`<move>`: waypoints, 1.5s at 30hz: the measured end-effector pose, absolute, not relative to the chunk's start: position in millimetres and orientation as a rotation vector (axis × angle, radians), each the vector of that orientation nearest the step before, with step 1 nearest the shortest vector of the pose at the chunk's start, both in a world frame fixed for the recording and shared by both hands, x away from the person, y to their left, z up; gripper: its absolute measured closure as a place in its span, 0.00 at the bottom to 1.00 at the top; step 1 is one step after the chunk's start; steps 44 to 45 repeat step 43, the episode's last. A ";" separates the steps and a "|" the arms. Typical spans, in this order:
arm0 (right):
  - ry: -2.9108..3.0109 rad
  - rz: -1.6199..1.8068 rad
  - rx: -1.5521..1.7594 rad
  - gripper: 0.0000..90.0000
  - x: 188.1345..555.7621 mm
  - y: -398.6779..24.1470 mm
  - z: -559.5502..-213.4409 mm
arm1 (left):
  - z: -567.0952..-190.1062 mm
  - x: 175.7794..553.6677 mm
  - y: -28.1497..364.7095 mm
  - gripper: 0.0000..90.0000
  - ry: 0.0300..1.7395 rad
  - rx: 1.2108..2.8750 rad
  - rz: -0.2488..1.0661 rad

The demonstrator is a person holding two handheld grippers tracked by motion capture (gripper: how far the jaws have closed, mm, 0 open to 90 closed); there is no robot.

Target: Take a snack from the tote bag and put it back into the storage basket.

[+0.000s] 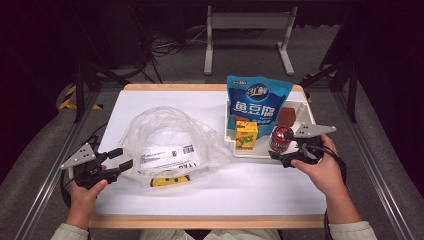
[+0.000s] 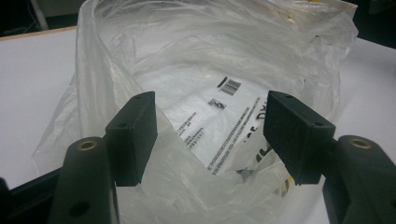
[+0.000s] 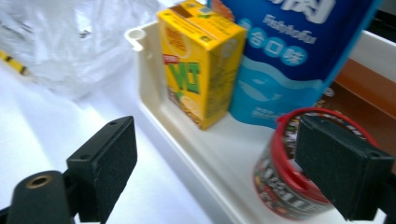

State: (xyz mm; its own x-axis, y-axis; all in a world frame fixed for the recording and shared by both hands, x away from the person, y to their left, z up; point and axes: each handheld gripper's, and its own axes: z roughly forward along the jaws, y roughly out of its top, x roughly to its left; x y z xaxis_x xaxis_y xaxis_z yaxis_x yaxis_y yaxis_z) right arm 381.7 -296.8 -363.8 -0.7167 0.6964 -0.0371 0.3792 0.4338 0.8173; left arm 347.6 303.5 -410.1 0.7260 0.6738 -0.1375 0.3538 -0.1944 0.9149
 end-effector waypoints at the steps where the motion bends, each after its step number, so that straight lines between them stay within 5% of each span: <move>1: 2.319 1.207 0.909 0.16 379.2 -295.5 -364.6 | -410.1 347.6 303.4 0.40 0.807 1.805 0.354; 45: 2.522 1.311 0.721 0.19 356.4 -253.8 -425.2 | -410.3 348.4 304.1 0.40 0.797 1.806 0.353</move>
